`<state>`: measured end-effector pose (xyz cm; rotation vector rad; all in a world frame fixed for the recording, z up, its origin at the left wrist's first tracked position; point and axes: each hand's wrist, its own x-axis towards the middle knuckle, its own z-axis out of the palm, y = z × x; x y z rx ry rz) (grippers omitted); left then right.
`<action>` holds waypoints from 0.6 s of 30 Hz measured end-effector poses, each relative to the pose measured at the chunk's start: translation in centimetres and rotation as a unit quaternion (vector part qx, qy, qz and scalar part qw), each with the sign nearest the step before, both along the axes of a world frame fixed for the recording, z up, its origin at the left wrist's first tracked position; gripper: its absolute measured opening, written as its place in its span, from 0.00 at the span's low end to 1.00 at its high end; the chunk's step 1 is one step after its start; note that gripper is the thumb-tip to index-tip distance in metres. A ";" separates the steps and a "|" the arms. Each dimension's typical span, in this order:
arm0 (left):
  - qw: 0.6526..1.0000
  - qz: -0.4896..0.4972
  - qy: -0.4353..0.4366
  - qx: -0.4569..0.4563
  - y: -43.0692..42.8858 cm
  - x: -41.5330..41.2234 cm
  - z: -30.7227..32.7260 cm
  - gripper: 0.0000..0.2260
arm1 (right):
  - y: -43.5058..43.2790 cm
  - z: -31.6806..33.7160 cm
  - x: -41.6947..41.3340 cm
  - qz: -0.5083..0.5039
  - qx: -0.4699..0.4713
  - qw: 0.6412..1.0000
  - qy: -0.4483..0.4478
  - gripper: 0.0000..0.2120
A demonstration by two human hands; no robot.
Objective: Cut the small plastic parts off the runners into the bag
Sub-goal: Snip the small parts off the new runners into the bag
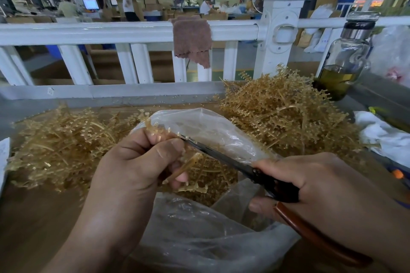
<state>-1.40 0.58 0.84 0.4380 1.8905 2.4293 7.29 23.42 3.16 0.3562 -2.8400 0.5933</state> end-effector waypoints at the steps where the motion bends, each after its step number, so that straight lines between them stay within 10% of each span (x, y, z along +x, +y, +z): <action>1: 1.000 0.001 -0.002 -0.002 0.0 0.0 0.0 0.01 | 0.0 0.0 0.0 0.001 0.003 1.000 -0.001 0.24; 18: 1.000 -0.007 -0.007 -0.018 -0.2 -0.1 0.0 0.08 | 0.0 0.1 -0.1 -0.007 0.013 1.000 -0.012 0.24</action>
